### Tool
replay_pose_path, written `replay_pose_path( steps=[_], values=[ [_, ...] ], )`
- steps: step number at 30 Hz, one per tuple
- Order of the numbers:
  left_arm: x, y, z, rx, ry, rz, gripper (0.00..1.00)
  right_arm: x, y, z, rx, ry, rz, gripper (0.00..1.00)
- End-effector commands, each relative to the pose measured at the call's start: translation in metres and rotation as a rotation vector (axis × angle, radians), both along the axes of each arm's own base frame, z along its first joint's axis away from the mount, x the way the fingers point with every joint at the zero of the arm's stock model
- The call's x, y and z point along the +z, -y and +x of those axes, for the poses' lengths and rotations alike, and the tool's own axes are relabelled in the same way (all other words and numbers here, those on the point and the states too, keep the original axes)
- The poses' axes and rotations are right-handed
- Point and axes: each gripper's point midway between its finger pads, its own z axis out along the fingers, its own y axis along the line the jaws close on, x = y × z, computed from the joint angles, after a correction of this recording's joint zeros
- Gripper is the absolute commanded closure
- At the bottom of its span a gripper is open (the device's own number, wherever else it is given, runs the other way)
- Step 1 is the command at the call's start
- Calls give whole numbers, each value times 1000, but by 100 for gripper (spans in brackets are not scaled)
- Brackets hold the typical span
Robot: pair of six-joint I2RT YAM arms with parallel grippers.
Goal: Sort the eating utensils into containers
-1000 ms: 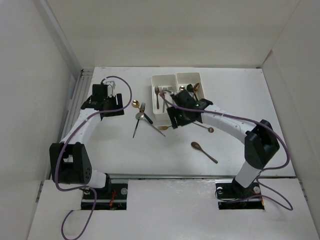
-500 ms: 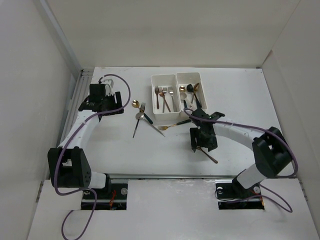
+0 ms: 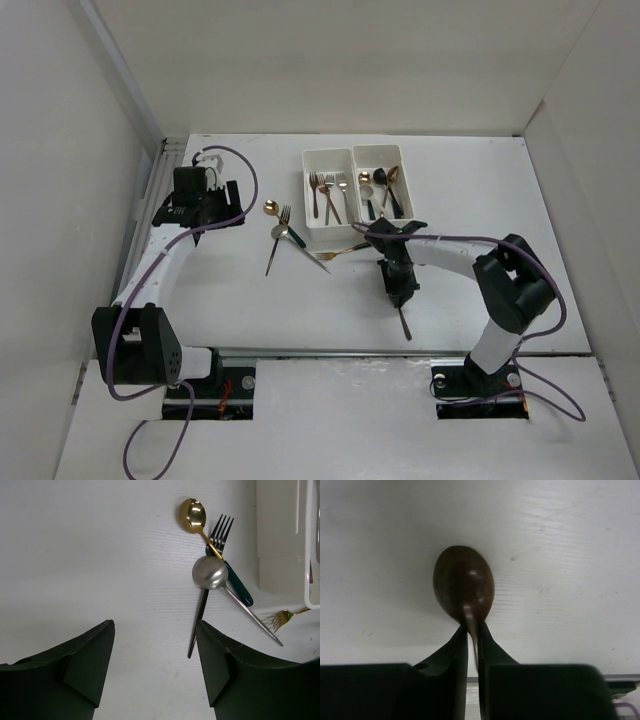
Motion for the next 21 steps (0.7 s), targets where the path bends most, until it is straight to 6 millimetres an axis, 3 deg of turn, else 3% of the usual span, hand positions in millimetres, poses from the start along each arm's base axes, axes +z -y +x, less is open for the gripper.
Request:
replay_pose_path(
  steps=[1,3,5,8,11,13,15,16,18,19,20,21],
  values=[
    [23,-4,5,14,65,4,37,-19,-25,4,73,34,22,91],
    [23,-4,5,14,65,4,37,-20,-36,1,110,50,36,100],
    [23,-4,5,14,65,4,37,-18,-43,-1,148,71,42,100],
    [23,-4,5,14,65,4,37,3,-54,3,202,125,97,100],
    [23,-5,5,16,65,-1,37,54,-73,22,225,264,182,100],
    [19,-5,3,16,56,-1,37,112,-88,48,217,425,258,100],
    [19,-5,3,16,55,-1,37,155,-93,77,209,551,284,100],
    [19,-9,3,25,55,-1,37,205,-97,107,172,675,336,100],
    [16,-8,2,32,45,-7,37,225,-95,148,154,740,312,100],
    [16,-8,2,32,45,-7,37,263,-82,185,91,838,322,100],
    [16,-8,2,32,45,-7,37,248,-79,212,72,826,277,100],
    [16,-8,2,32,45,-7,37,251,-72,232,64,847,249,100]
  ],
)
